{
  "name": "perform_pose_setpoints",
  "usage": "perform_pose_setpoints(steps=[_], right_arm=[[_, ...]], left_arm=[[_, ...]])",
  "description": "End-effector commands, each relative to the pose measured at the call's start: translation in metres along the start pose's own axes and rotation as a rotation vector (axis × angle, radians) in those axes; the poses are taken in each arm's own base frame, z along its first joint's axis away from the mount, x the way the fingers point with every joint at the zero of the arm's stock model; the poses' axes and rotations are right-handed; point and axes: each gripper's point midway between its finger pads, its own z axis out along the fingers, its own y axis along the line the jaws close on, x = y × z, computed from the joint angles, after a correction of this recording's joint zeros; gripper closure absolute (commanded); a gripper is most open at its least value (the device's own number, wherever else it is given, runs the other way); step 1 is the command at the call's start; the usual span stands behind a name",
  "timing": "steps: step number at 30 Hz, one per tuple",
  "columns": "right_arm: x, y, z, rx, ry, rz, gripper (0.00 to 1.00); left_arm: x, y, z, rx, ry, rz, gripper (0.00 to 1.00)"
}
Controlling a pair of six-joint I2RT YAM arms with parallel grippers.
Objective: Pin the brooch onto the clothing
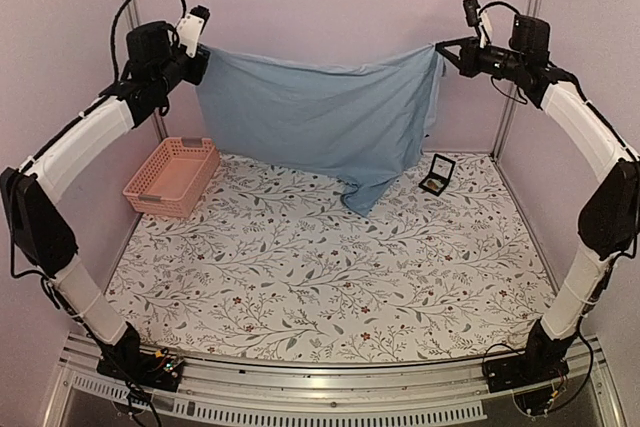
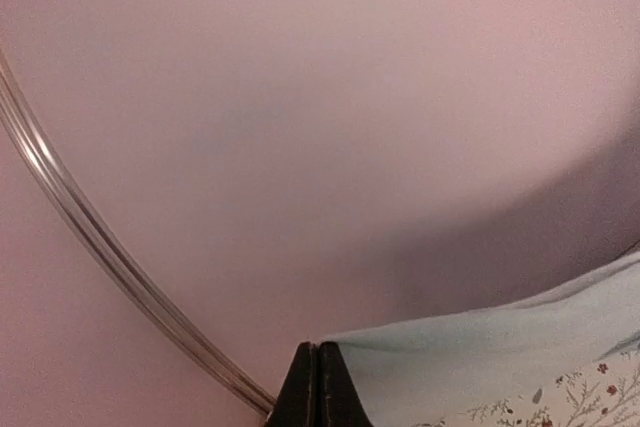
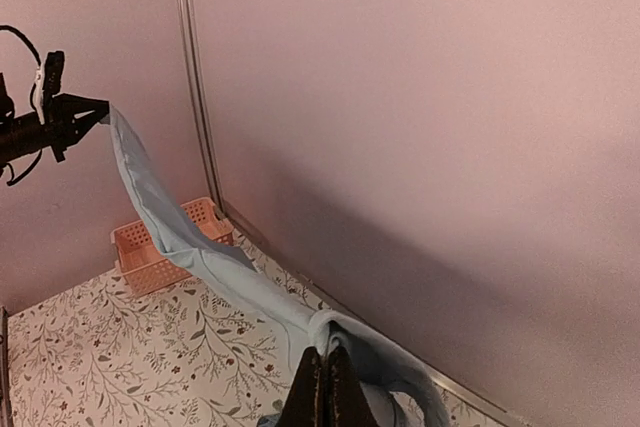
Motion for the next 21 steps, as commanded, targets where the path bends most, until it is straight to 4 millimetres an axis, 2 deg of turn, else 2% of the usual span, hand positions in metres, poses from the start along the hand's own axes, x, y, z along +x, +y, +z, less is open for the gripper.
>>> perform_pose_setpoints(steps=[1, 3, 5, 6, 7, 9, 10, 14, 16, 17, 19, 21], right_arm=[[0.088, 0.066, -0.016, -0.114, 0.224, 0.006, 1.00], [0.144, 0.117, -0.023, -0.184, 0.340, -0.006, 1.00], [0.187, 0.163, -0.042, -0.243, 0.421, -0.001, 1.00], [0.214, 0.179, -0.048, -0.261, 0.482, 0.043, 1.00], [0.241, 0.197, -0.057, -0.283, 0.549, 0.086, 1.00], [0.288, 0.227, -0.075, -0.319, 0.680, 0.188, 1.00], [0.308, 0.245, -0.085, -0.337, 0.741, 0.258, 1.00], [0.363, 0.309, -0.123, -0.398, 0.943, 0.419, 1.00], [0.389, 0.324, -0.142, -0.351, 1.068, 0.485, 1.00], [0.401, 0.329, -0.153, -0.333, 1.122, 0.504, 0.96], [0.426, 0.333, -0.176, -0.275, 1.230, 0.555, 0.80], [0.443, 0.328, -0.198, -0.180, 1.335, 0.592, 0.68]], left_arm=[[0.076, -0.039, -0.031, 0.099, 0.211, -0.104, 1.00], [0.105, -0.063, -0.056, 0.168, 0.260, -0.227, 1.00], [0.131, -0.089, -0.084, 0.220, 0.292, -0.354, 1.00], [0.136, -0.096, -0.102, 0.228, 0.287, -0.396, 1.00], [0.152, -0.111, -0.116, 0.231, 0.315, -0.406, 1.00], [0.169, -0.124, -0.148, 0.213, 0.342, -0.408, 1.00], [0.181, -0.129, -0.161, 0.200, 0.370, -0.410, 1.00], [0.224, -0.137, -0.203, 0.177, 0.487, -0.475, 1.00], [0.234, -0.138, -0.217, 0.179, 0.505, -0.506, 1.00], [0.239, -0.138, -0.222, 0.178, 0.511, -0.523, 1.00], [0.246, -0.141, -0.229, 0.194, 0.520, -0.544, 1.00], [0.249, -0.145, -0.233, 0.213, 0.530, -0.548, 1.00]])
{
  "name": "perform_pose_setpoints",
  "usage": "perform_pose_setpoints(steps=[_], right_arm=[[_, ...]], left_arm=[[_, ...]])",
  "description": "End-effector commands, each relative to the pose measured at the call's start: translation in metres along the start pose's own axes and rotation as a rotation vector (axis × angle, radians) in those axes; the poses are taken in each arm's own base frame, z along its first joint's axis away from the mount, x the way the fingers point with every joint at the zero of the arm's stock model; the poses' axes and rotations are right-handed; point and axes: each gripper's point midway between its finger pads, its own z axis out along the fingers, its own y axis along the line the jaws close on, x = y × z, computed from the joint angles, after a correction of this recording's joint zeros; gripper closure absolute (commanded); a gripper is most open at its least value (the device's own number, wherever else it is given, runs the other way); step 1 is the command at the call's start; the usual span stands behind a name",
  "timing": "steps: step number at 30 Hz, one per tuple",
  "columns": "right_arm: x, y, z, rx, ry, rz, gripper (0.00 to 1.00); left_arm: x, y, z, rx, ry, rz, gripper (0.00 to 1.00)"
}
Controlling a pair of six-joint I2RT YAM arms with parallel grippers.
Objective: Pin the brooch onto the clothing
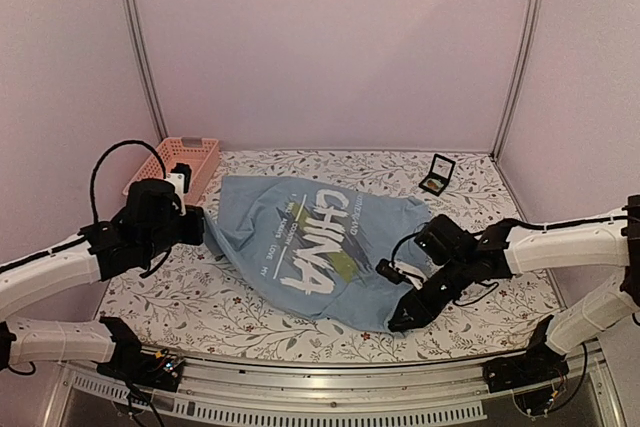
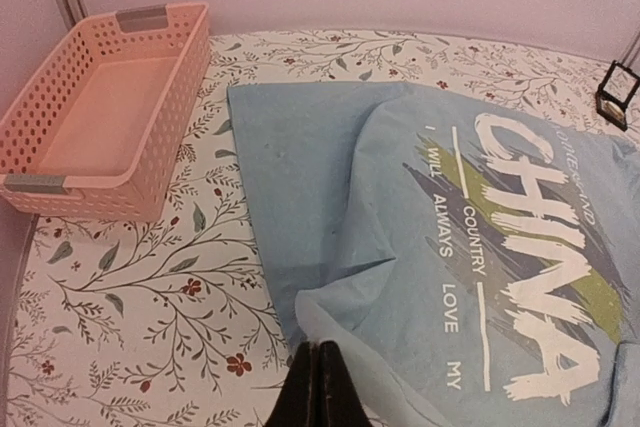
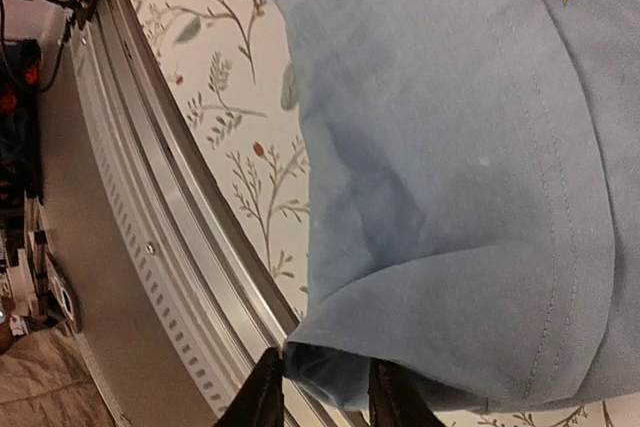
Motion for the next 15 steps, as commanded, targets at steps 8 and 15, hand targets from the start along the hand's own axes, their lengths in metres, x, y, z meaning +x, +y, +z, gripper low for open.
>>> perform_pose_setpoints(steps=[8, 15], right_arm=[[0.028, -0.036, -0.028, 0.348, 0.093, 0.441, 0.46], [-0.011, -0.057, -0.025, 0.404, -0.064, 0.539, 0.61]], left_arm=[[0.020, -0.001, -0.010, -0.003, 0.051, -0.037, 1.00], [0.023, 0.002, -0.014, -0.001, 0.032, -0.030, 1.00]])
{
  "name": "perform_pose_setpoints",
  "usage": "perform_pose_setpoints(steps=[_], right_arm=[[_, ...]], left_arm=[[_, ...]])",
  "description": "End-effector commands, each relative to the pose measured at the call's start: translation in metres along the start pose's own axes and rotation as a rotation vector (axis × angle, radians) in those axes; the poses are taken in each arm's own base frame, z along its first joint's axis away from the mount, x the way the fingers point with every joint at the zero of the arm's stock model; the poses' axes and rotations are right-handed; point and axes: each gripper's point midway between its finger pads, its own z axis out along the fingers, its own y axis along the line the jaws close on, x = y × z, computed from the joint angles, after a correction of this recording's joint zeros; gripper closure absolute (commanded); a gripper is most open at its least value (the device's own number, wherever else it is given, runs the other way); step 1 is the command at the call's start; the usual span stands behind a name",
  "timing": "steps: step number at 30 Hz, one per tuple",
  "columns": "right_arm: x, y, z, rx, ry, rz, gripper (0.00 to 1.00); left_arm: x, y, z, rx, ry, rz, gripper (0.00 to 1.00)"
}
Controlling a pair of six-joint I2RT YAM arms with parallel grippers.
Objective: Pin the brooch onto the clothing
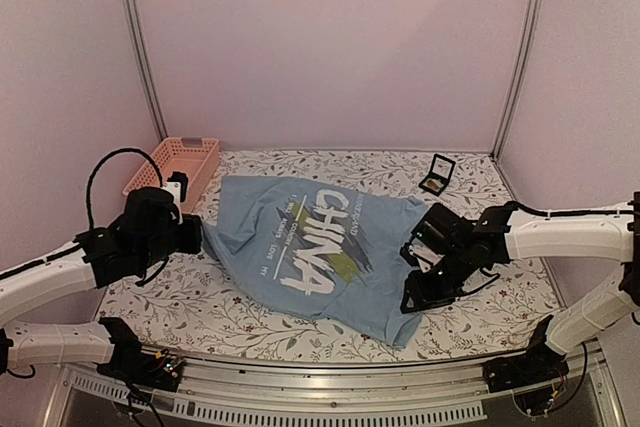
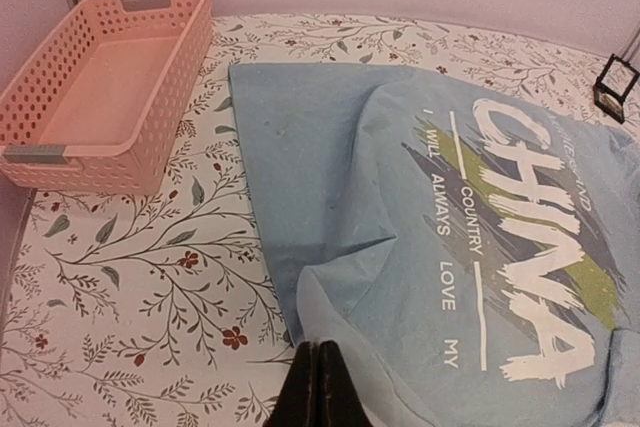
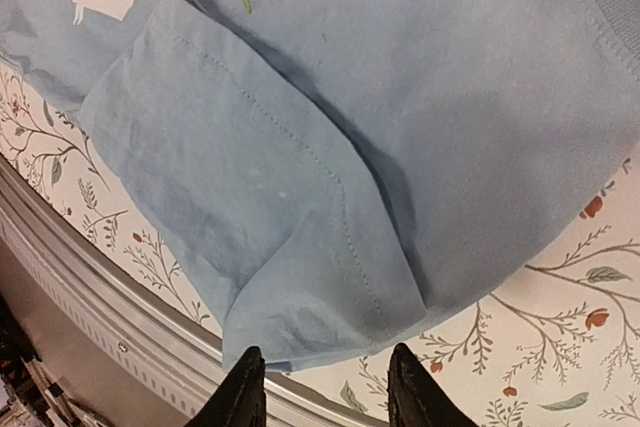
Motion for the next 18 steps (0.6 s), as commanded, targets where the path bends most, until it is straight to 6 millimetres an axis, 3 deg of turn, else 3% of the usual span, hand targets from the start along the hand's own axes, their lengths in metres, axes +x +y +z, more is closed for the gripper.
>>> perform_pose_setpoints(steps=[1, 7, 10, 12, 18], right_arm=[[-0.022, -0.006, 0.008, 0.040, -0.058, 0.113, 0.62], [-0.017, -0.019, 0.024, 0.101, -0.009, 0.139, 0.51], [-0.022, -0.020, 0.026, 0.116, -0.016, 0.122, 0.52], [-0.021, -0.019, 0.029, 0.115, -0.004, 0.114, 0.58], [-0.023, -0.003, 0.024, 0.035, -0.005, 0.083, 0.88]], left_arm=[[0.002, 0.001, -0.003, -0.007, -0.010, 0.016, 1.00], [0.000, -0.001, -0.003, 0.000, -0.016, 0.026, 1.00], [0.000, -0.001, -0.001, 0.003, -0.016, 0.034, 1.00], [0.000, -0.003, -0.001, 0.006, -0.014, 0.040, 1.00], [-0.004, -0.003, -0.001, 0.002, -0.020, 0.046, 1.00]])
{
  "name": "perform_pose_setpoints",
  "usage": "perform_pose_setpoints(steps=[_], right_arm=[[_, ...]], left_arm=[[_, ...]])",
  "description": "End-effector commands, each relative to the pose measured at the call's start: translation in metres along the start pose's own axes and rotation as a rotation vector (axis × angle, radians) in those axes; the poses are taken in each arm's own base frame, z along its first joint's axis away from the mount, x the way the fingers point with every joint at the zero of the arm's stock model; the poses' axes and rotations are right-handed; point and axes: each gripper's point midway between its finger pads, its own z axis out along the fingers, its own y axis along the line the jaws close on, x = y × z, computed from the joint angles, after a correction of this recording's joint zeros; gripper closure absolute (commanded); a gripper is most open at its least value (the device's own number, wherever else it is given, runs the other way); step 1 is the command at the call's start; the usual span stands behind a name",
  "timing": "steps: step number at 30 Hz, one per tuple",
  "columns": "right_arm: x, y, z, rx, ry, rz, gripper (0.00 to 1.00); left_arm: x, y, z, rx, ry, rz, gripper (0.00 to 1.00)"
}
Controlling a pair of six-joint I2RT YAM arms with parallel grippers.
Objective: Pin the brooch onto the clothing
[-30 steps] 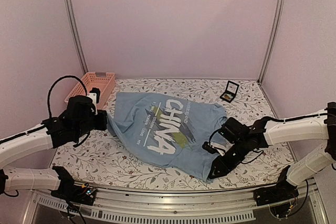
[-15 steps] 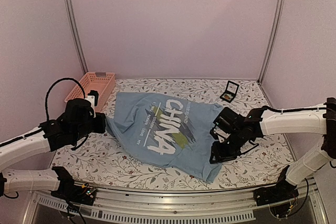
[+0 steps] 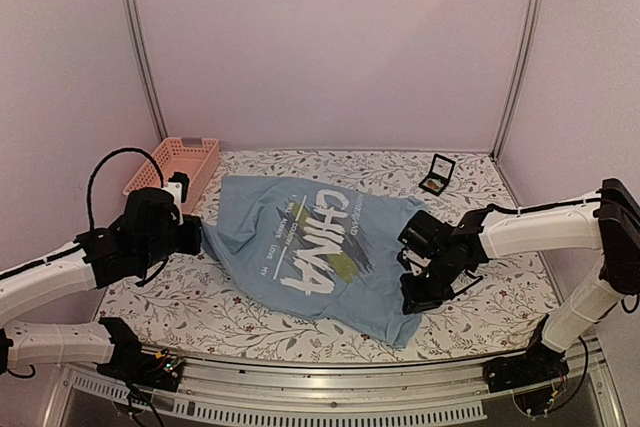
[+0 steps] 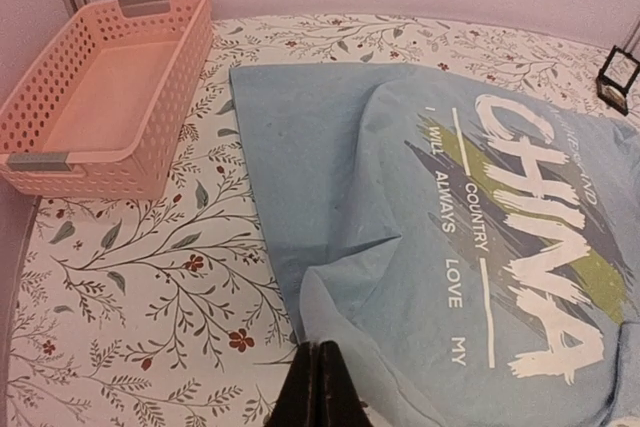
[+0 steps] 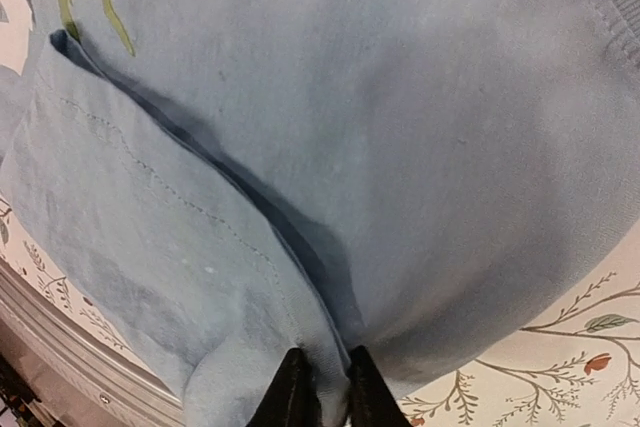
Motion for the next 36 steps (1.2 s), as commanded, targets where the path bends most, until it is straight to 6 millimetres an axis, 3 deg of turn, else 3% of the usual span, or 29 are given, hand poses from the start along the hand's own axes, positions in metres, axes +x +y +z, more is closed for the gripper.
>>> perform_pose_setpoints(steps=[1, 3, 7, 10, 14, 16, 18, 21, 23, 25, 28, 30, 32, 34, 35, 36], right_arm=[[-0.011, 0.019, -0.013, -0.078, -0.038, -0.032, 0.92], [-0.012, 0.023, -0.018, -0.100, -0.046, -0.044, 1.00], [-0.015, 0.021, -0.030, -0.091, -0.055, -0.044, 1.00], [-0.015, 0.007, -0.043, -0.059, -0.083, -0.002, 1.00], [0.009, -0.015, -0.043, -0.060, -0.043, 0.075, 1.00], [0.003, -0.027, -0.045, -0.045, -0.062, 0.110, 1.00], [-0.037, -0.037, -0.057, -0.048, -0.177, 0.120, 1.00], [-0.143, -0.042, -0.096, -0.132, -0.432, 0.084, 1.00], [-0.236, -0.037, -0.152, -0.151, -0.618, 0.009, 1.00], [-0.311, -0.025, -0.220, -0.150, -0.781, -0.081, 1.00], [-0.386, -0.018, -0.368, -0.106, -1.131, -0.177, 1.00], [-0.397, -0.031, -0.468, -0.075, -1.403, -0.169, 1.00], [-0.388, -0.037, -0.544, -0.129, -1.657, -0.182, 1.00], [-0.362, -0.030, -0.588, -0.205, -1.820, -0.255, 1.00], [-0.337, -0.019, -0.615, -0.221, -1.903, -0.316, 1.00], [-0.325, -0.012, -0.627, -0.215, -1.937, -0.365, 1.00]], left_arm=[[-0.006, -0.005, -0.001, 0.009, -0.019, 0.018, 1.00], [-0.007, -0.004, -0.001, 0.006, -0.021, 0.024, 1.00], [-0.010, -0.002, -0.003, -0.005, -0.023, 0.028, 1.00], [-0.005, -0.001, -0.005, -0.001, -0.003, 0.011, 1.00], [0.018, 0.001, -0.008, 0.012, 0.067, -0.053, 1.00], [0.021, 0.002, -0.006, 0.009, 0.053, -0.054, 1.00], [0.009, 0.001, 0.001, 0.000, -0.020, -0.009, 1.00], [-0.060, -0.009, 0.018, -0.031, -0.266, 0.061, 1.00], [-0.113, -0.003, 0.045, -0.084, -0.333, 0.052, 1.00], [-0.175, 0.007, 0.067, -0.071, -0.403, 0.017, 1.00], [-0.290, 0.005, 0.068, -0.127, -0.583, 0.155, 1.00], [-0.360, 0.004, 0.055, -0.164, -0.679, 0.199, 1.00], [-0.419, 0.005, 0.032, -0.158, -0.790, 0.201, 1.00], [-0.454, 0.007, 0.018, -0.146, -0.852, 0.222, 1.00], [-0.464, 0.008, 0.017, -0.149, -0.859, 0.241, 1.00], [-0.471, 0.008, 0.016, -0.155, -0.863, 0.259, 1.00]])
